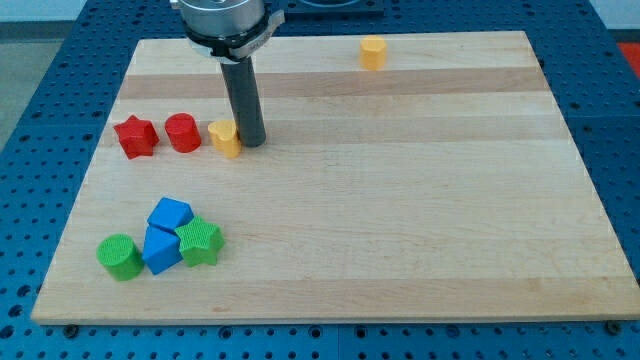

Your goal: Nudge the red circle down a bit

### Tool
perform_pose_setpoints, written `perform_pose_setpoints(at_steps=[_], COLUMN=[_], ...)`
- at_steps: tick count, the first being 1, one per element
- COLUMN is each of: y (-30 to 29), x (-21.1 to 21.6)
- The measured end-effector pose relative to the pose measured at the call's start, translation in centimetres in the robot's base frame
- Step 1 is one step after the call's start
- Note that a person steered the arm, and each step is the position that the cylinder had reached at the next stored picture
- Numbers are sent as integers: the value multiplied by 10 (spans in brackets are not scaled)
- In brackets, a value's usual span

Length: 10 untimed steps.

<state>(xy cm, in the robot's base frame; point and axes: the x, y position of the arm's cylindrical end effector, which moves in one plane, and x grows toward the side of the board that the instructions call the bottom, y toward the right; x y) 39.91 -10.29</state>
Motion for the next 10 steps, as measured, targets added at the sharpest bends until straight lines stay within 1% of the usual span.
perform_pose_setpoints(at_steps=[1,3,7,10], y=[1,10,-43,-65], x=[-1,-39,-42,-42])
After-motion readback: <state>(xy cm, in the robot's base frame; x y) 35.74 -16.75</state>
